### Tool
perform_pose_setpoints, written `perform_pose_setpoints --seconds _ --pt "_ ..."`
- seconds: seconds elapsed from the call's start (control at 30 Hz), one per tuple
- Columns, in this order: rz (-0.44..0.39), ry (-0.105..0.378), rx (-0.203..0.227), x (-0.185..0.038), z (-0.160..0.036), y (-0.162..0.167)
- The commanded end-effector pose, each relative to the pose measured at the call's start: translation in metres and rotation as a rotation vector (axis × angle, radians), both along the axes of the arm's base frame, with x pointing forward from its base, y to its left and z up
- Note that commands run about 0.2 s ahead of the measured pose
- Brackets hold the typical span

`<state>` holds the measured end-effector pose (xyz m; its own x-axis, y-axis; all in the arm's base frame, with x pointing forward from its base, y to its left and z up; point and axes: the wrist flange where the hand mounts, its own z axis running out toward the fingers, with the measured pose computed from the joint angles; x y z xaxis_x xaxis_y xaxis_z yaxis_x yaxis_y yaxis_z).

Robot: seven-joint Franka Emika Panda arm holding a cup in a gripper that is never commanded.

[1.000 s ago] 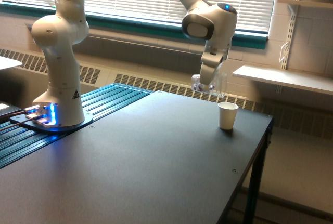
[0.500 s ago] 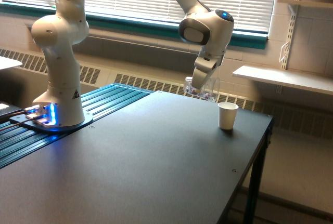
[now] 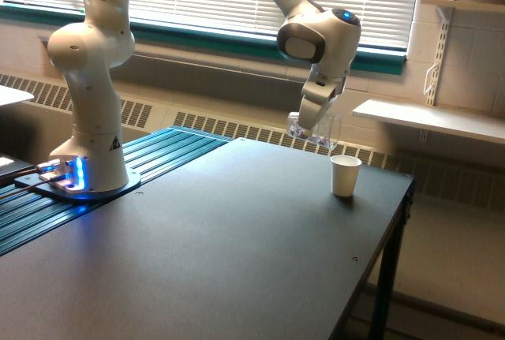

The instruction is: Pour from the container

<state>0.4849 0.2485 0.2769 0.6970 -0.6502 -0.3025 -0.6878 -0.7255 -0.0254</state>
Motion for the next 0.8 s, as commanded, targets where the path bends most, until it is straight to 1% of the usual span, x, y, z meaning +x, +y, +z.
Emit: perform_pose_setpoints --seconds 0.03,0.27,0.33,0.5,0.67,0.8 --pt "-0.030 0.027 -0.009 0.005 -0.007 0.006" --pt "-0.043 0.049 -0.024 0.012 -0.012 0.015" --pt "-0.057 0.059 -0.018 0.015 -0.017 0.015" --pt "-0.069 0.077 -0.017 0.019 -0.024 0.018" --pt "-0.076 0.083 -0.028 0.021 -0.023 0.022" --pt "-0.076 0.095 -0.022 0.021 -0.022 0.024"
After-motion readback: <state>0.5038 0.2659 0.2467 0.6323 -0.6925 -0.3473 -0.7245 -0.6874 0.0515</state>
